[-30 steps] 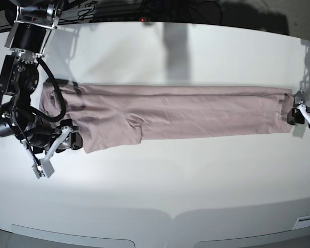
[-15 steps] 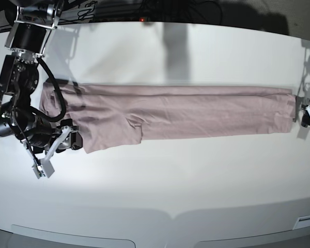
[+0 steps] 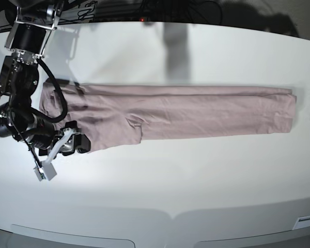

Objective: Fold the T-shirt properly
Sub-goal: 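Release the strip end with the left gripper and lift it away, then grasp the strip end with the left gripper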

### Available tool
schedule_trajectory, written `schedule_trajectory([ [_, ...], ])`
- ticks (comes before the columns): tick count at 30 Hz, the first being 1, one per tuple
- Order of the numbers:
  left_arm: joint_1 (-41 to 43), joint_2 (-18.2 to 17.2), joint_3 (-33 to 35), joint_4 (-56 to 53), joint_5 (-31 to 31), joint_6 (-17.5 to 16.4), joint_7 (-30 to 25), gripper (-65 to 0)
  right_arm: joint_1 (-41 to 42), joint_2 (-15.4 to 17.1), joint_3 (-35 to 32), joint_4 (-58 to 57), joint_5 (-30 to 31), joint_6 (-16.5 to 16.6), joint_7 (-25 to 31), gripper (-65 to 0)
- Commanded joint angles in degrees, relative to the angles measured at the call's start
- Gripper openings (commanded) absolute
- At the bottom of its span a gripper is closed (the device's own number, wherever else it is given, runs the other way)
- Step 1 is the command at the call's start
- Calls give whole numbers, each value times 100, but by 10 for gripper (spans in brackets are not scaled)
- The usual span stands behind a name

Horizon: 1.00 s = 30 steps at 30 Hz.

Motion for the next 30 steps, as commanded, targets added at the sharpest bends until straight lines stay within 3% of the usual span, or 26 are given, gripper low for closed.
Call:
schedule_trajectory([
  [1,-103,-122,-50,79,-63,-46,-68,-194,138,85,26,105,103,28,26,-331],
  [8,-105,391,-48,68,-286,-57,-138,-194,144,83,26,105,87,33,-133,-331],
  [15,-107,927,-44,-267,365,-70,-623,-194,144,83,26,105,122,35,-195,-331],
  [30,4,1687,-44,-286,245,-74,-302,-194,146,83,26,105,125,188,-236,-331],
])
